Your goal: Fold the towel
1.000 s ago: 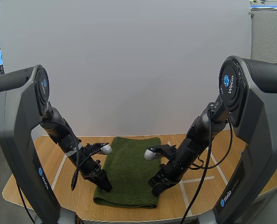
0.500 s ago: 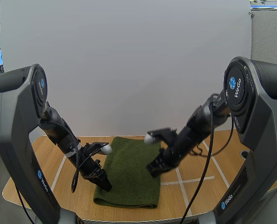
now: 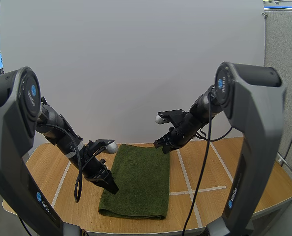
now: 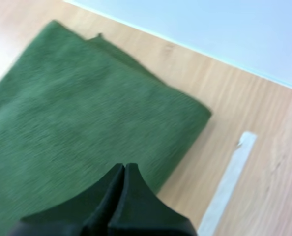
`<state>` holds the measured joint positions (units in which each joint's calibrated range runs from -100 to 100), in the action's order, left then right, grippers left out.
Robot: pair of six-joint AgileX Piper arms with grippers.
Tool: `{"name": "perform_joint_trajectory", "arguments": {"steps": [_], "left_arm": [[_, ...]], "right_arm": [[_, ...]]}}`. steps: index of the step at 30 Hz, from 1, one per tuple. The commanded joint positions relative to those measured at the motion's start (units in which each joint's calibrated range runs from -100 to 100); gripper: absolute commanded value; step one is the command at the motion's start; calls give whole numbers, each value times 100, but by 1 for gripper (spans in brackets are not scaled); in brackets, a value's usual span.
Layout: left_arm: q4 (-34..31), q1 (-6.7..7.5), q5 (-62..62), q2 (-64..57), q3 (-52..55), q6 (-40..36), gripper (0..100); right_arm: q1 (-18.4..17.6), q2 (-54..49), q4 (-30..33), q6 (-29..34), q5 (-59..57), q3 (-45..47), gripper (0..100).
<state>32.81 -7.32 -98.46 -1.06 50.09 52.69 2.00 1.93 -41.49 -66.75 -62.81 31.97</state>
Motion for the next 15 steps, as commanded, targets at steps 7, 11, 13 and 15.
{"name": "perform_joint_trajectory", "arguments": {"steps": [7, 11, 13, 15], "left_arm": [[112, 2, -154, -1065, 13, -186, 23], [112, 2, -154, -1092, 13, -186, 23], [112, 2, -154, -1092, 13, -186, 23], [112, 2, -154, -1092, 13, -186, 23]], "right_arm": [[136, 1027, -294, 527, 1409, -1065, 71], [243, 1248, -643, 619, 1409, -1182, 100], [262, 1382, -783, 619, 1386, -1253, 100], [268, 1521, -908, 619, 1218, -1378, 100]]}}
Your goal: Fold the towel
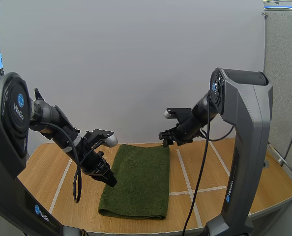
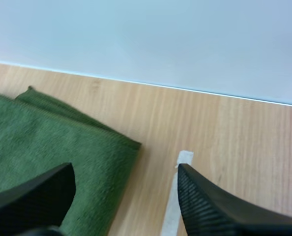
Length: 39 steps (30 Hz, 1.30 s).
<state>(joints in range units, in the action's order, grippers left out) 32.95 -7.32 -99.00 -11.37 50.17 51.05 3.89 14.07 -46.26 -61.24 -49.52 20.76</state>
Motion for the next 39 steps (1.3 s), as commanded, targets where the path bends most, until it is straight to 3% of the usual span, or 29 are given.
{"name": "perform_joint_trajectory", "arguments": {"steps": [1, 8, 17, 22, 30, 32, 33, 35, 36, 38, 39], "left_arm": [[97, 2, -100, -60, 5, -22, 23], [97, 2, -100, -60, 5, -22, 23], [97, 2, -100, -61, 5, -97, 23], [109, 2, -100, -61, 5, -124, 23], [109, 2, -100, -61, 5, -133, 23], [109, 2, -100, -61, 5, -133, 23], [109, 2, -100, -61, 5, -133, 23], [109, 2, -100, -61, 5, -133, 23], [109, 2, -100, -61, 5, -133, 23], [109, 2, -100, -61, 5, -133, 23], [109, 2, -100, -61, 5, -133, 23]], "right_arm": [[80, 405, -524, 68, -222, -333, 100], [80, 1011, -979, 68, -1337, -814, 100], [80, 1323, -1046, -4, -1407, -814, 100], [73, 1401, -1352, -97, -2040, -814, 100], [29, 1401, -1406, -172, -2612, -814, 93], [29, 1401, -1306, -172, -2612, -814, 83], [29, 1401, -1247, -172, -2612, -814, 74], [29, 1401, -1160, -172, -2542, -814, 53], [29, 1401, -1100, -172, -2457, -814, 37], [29, 1401, -1023, -172, -2302, -814, 21], [37, 1401, -941, -172, -2152, -814, 1]]}}
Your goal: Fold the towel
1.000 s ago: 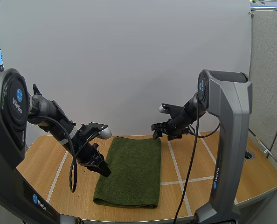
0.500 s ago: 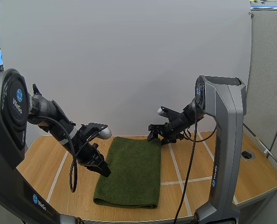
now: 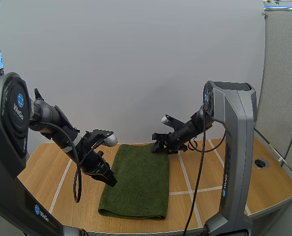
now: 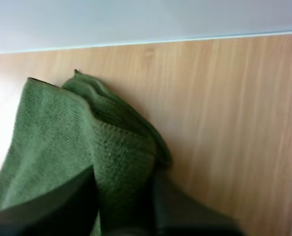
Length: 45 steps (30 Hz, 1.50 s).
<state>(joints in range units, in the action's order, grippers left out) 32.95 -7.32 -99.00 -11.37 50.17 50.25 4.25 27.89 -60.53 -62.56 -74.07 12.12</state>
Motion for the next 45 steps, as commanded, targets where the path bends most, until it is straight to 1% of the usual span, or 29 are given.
{"name": "perform_joint_trajectory", "arguments": {"steps": [1, 4, 7, 12, 13, 17, 21, 25, 29, 36, 41, 42, 43, 44, 45], "left_arm": [[109, 2, -100, -62, 5, -53, 23], [109, 2, -100, -62, 5, -53, 23], [109, 2, -100, -62, 5, -53, 23], [109, 2, -100, -62, 5, -53, 23], [109, 2, -100, -62, 5, -53, 23], [109, 2, -100, -62, 5, -53, 23], [36, 2, -100, -62, 5, -53, 23], [-39, 2, -100, -62, 5, -53, 23], [-62, 2, -100, -62, 5, -53, 23], [-217, 2, -100, -62, 5, -53, 23], [-354, 2, -100, -62, 5, -53, 23], [-363, 2, -100, -62, 5, -53, 23], [-363, 2, -100, -62, 5, -53, 23], [-363, 2, -100, -62, 5, -53, 23], [-363, 2, -100, -62, 5, -53, 23]], "right_arm": [[11, 19, 522, -40, 369, 50, 0], [110, -6, 556, -40, 350, 50, 0], [288, -88, 714, -30, 64, 50, 0], [606, -311, 993, -21, -935, 50, 0], [778, -456, 1093, -21, -1537, 65, 0], [1083, -769, 1341, -31, -2201, 326, 0], [1325, -1124, 1654, -79, -2363, 833, 0], [1600, -1701, 1766, -457, -2431, 1705, 0], [1768, -2210, 1779, -799, -2431, 2522, 0], [1955, -3070, 1712, -1278, -2410, 3715, 0], [1964, -3489, 1642, -1367, -1892, 4063, 0], [1964, -3502, 1667, -1355, -1892, 4063, 5], [1964, -3506, 1703, -1355, -1892, 4063, 19], [1964, -3506, 1716, -1346, -1892, 4063, 37], [1964, -3506, 1729, -1346, -1892, 4063, 58]]}}
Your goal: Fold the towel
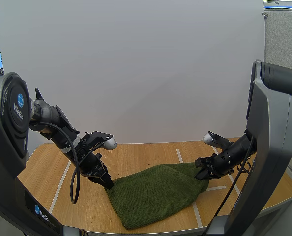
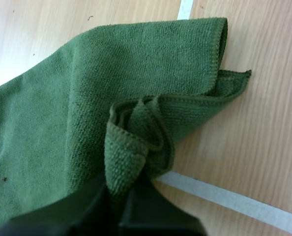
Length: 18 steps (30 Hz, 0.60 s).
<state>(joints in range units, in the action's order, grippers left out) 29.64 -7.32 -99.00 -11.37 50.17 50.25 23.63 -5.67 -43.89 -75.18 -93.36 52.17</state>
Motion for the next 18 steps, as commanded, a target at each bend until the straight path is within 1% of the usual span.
{"name": "perform_joint_trajectory", "arguments": {"steps": [1, 2, 6, 9, 15, 18], "left_arm": [[-31, 2, -100, -62, 5, -53, 23], [-31, 2, -100, -62, 5, -53, 23], [-129, 2, -100, -62, 5, -79, 23], [-143, 2, -100, -62, 5, -220, 23], [-164, 2, -100, -62, 21, -446, 23], [-175, 2, -100, -62, 21, -588, 23]], "right_arm": [[25, -150, 65, -84, 81, 58, 80], [25, -150, 65, -38, 196, 58, 99], [25, -214, -7, 32, 730, 27, 100], [25, -322, -36, 22, 762, -219, 100], [25, -810, -36, 107, 396, -1160, 100], [25, -941, -49, 200, -276, -1598, 100]]}}
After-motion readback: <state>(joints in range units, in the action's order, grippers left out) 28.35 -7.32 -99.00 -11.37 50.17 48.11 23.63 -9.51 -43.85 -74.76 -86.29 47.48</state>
